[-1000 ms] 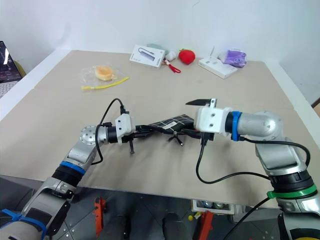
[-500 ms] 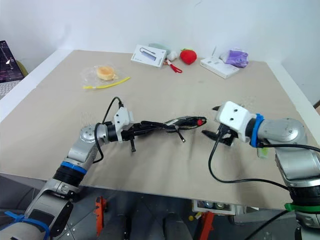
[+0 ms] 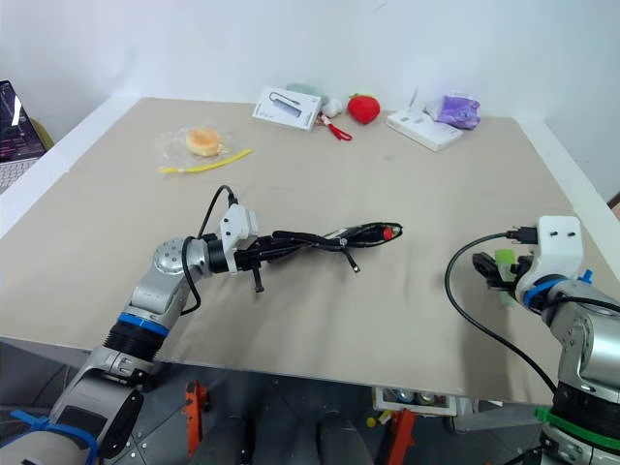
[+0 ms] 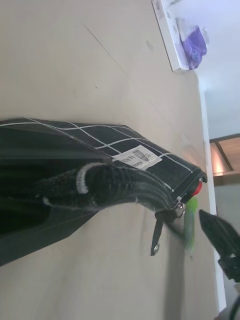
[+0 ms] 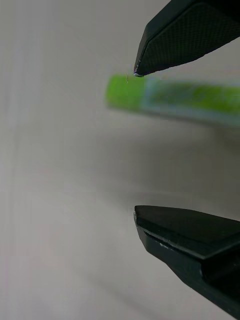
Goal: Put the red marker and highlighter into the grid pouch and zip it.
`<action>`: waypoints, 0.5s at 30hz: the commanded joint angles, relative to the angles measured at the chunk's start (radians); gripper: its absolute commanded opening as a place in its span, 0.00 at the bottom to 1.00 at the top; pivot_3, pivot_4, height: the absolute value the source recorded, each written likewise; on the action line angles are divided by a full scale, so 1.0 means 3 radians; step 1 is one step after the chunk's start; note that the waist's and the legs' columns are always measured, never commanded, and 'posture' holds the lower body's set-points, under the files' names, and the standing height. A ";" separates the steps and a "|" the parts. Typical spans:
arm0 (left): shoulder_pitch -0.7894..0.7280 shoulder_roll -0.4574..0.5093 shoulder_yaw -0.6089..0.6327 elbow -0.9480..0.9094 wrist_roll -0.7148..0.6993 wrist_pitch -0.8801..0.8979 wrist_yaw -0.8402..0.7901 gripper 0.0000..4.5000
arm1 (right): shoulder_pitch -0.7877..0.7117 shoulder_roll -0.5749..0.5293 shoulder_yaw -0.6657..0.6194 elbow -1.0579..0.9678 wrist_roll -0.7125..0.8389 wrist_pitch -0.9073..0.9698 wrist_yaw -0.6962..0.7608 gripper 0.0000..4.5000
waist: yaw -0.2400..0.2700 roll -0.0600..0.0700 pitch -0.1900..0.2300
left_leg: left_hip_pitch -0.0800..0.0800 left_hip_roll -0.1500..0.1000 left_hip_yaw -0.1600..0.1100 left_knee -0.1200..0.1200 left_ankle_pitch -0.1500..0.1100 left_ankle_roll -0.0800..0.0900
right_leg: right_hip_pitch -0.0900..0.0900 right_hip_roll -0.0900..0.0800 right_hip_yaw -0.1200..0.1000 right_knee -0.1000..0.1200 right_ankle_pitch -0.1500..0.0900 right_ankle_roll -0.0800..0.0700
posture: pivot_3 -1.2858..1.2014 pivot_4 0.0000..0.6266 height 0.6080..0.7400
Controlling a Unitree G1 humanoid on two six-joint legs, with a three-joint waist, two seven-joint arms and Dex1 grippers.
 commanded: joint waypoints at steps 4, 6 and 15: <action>-0.0028 -0.0030 0.0035 -0.0104 -0.0036 -0.0012 -0.0013 0.00 | 0.0089 0.0038 -0.0127 0.0125 0.0006 0.0012 -0.0156 0.99 | -0.0003 0.0000 0.0000 | 0.0002 0.0000 0.0003 0.0001 0.0001 0.0001 | 0.0000 0.0000 0.0003 0.0000 0.0002 0.0002 | 0.52 0.24 0.95; -0.0029 -0.0030 0.0043 -0.0101 -0.0033 -0.0015 -0.0012 0.00 | 0.0093 0.0061 -0.0110 0.0182 0.0037 0.0019 -0.0157 0.99 | -0.0003 0.0001 0.0000 | 0.0002 0.0000 0.0003 0.0001 0.0001 0.0001 | 0.0000 0.0000 0.0003 0.0000 0.0002 0.0002 | 0.52 0.24 0.95; -0.0006 -0.0023 0.0061 -0.0136 -0.0036 -0.0017 0.0012 0.00 | 0.0254 0.0025 0.0029 0.0459 0.0017 -0.0035 -0.0149 0.87 | -0.0001 0.0000 -0.0001 | 0.0002 0.0000 0.0001 0.0001 0.0001 0.0001 | 0.0003 0.0001 0.0002 -0.0001 0.0001 0.0003 | 0.52 0.24 0.95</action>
